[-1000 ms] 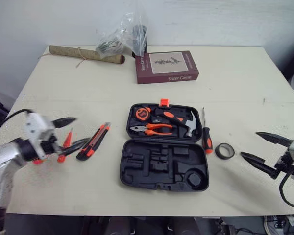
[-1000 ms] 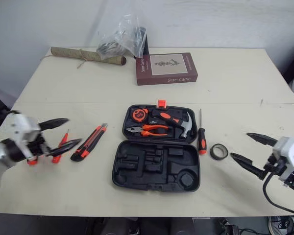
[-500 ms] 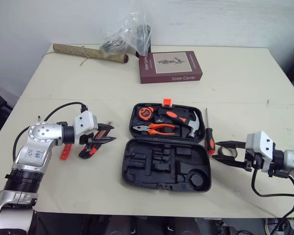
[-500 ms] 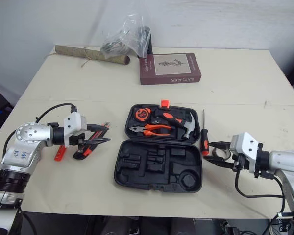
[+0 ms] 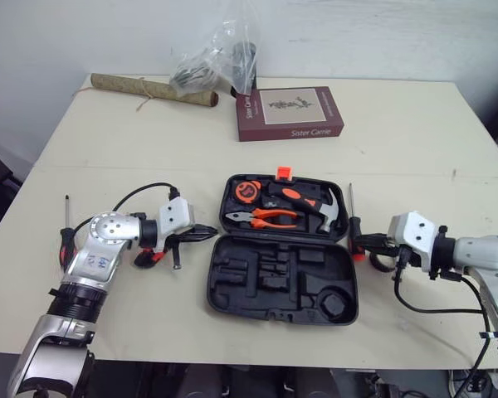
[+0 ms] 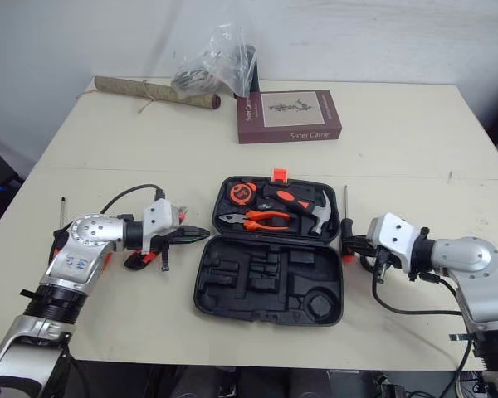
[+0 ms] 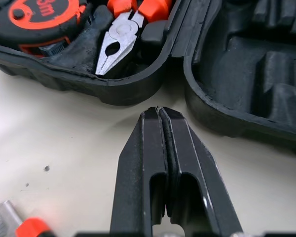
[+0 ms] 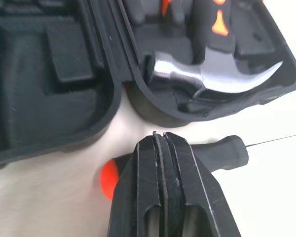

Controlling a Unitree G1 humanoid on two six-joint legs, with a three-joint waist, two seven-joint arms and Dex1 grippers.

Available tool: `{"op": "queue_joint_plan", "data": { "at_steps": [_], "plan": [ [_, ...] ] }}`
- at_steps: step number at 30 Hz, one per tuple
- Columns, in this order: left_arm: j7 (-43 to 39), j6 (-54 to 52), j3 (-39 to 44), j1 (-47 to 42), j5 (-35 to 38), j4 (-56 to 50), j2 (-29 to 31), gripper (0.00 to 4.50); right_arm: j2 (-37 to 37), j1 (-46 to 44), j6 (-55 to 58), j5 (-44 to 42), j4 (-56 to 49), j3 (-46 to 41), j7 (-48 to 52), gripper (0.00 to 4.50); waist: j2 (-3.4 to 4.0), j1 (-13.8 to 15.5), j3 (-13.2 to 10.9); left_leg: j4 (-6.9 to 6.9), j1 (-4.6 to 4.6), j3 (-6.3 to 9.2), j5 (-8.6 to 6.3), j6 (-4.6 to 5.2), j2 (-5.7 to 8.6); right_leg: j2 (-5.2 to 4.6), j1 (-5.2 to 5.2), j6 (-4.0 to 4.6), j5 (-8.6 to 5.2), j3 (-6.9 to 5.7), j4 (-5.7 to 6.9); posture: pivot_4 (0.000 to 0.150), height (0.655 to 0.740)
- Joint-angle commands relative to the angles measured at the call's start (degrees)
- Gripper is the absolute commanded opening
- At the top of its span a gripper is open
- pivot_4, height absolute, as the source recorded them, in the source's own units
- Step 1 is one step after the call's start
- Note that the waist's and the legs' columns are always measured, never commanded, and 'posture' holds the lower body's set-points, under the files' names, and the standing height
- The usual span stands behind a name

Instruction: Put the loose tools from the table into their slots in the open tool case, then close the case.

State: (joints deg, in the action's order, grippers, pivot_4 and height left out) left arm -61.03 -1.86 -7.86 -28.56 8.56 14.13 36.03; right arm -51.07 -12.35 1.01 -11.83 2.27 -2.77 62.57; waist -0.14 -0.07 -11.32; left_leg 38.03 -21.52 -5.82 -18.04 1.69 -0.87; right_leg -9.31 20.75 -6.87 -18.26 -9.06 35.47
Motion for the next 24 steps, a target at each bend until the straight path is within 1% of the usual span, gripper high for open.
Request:
{"op": "queue_joint_plan", "data": {
  "at_steps": [1,11,14,21,24],
  "plan": [
    [0.84,-0.30,-0.05,-0.78,-0.61,-0.92,-0.98,0.01,0.63,-1.86,-1.07,1.10,0.55,0.64,-0.26,0.05,0.00,0.04,0.00,0.01,0.00,0.01,0.01,0.01,0.00,0.00,0.00,0.00,0.00,0.00,0.01,0.150,0.7400],
    [1.68,-2.63,-0.43,-1.31,-1.22,-2.37,-3.61,0.01,3.70,-5.31,1.31,2.91,-1.58,5.52,-0.02,0.05,0.00,-0.22,0.00,0.04,0.02,0.02,0.01,0.01,-0.03,0.02,-0.02,0.00,0.00,0.01,0.06,0.150,0.7400],
    [1.29,-7.45,0.60,-0.13,1.18,-6.50,-3.85,0.01,4.53,-6.08,1.20,3.34,-2.01,6.34,0.15,0.05,-0.01,-0.13,0.00,0.06,0.01,0.03,0.02,0.01,-0.02,0.01,-0.02,0.00,0.00,0.00,0.06,0.150,0.7400],
    [-0.01,-12.15,4.05,9.89,2.93,-16.11,2.10,0.01,5.89,-7.07,0.68,3.94,-2.38,7.73,1.17,0.05,-0.03,-0.92,-0.02,0.01,0.01,0.05,0.02,0.01,-0.07,0.04,0.01,0.01,-0.01,0.01,0.06,0.150,0.7400],
    [0.88,-13.55,5.72,12.81,3.99,-18.83,3.28,0.01,6.34,-7.33,1.05,3.89,-3.07,8.83,2.05,0.05,-0.03,-1.02,-0.02,0.03,0.01,0.08,0.02,0.00,-0.06,0.01,-0.02,0.01,-0.01,0.00,0.06,0.150,0.7400]
  ]
}}
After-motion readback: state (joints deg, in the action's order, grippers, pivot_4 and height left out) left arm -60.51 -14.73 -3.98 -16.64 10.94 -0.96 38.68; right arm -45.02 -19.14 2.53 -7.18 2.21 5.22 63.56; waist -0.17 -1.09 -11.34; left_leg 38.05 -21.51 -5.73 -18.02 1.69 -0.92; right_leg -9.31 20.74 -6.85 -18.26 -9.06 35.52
